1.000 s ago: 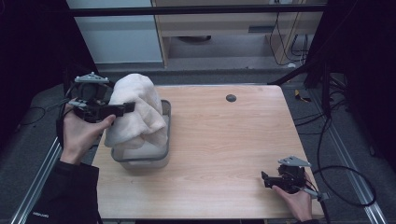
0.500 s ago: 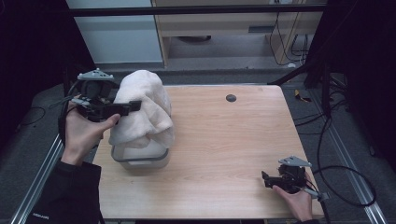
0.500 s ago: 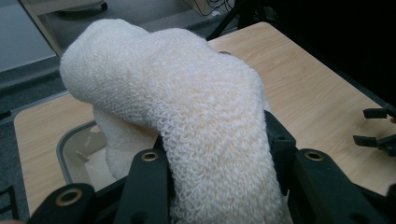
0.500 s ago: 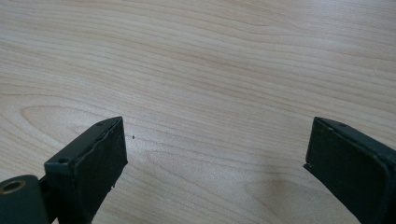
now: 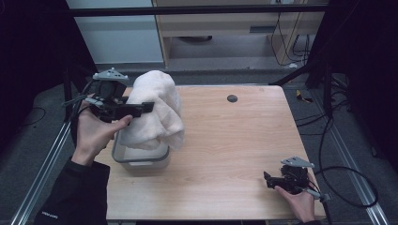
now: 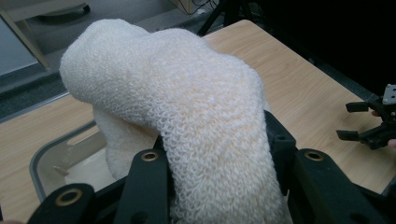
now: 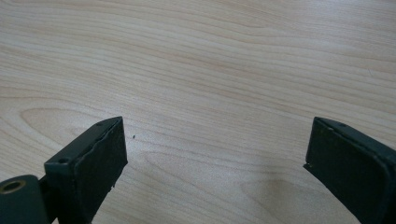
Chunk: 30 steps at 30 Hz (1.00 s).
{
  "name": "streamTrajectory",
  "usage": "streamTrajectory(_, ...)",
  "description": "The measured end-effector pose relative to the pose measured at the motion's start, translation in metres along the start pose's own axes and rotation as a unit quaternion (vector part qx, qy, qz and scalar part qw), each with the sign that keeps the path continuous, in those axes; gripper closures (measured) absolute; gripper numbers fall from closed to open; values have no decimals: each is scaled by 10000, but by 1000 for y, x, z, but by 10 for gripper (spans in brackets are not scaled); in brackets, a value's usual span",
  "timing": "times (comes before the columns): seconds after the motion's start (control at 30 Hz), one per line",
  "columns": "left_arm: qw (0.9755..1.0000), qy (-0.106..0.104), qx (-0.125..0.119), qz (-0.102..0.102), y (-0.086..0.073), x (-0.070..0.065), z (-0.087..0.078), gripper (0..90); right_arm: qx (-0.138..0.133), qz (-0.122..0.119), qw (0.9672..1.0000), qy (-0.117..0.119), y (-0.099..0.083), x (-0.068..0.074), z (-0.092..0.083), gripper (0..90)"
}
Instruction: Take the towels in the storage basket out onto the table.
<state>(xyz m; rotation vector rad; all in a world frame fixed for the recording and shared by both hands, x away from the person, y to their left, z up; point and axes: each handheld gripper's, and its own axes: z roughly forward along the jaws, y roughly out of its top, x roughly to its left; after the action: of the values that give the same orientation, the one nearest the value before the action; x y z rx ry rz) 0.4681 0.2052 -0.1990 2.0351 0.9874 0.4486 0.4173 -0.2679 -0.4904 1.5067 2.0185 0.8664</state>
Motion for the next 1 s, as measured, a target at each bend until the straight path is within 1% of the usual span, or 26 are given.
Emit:
streamTrajectory(0.1,10000,-52,-7,60,4,-6,3,610,-11,-33,10000,-5,0,-1,0,53)
streamTrajectory(0.13,9999,-75,-4,72,5,-9,4,609,-8,3,10000,-7,0,-1,0,53)
streamTrajectory(0.33,9996,-196,-9,193,13,-22,13,609,-16,3,10000,-19,0,-2,-1,53)
streamTrajectory(0.5,9989,-315,70,343,18,-35,21,609,-22,46,10000,-7,0,-2,-2,53)
streamTrajectory(0.7,9982,-392,167,412,21,-45,33,609,-25,41,10000,-16,0,-3,-2,53)
streamTrajectory(0.87,9974,-477,214,498,24,-53,43,609,-20,34,10000,-27,0,-3,-2,53)
streamTrajectory(1.0,9968,-541,249,527,25,-59,49,609,-33,19,10000,-44,0,-4,-3,53)
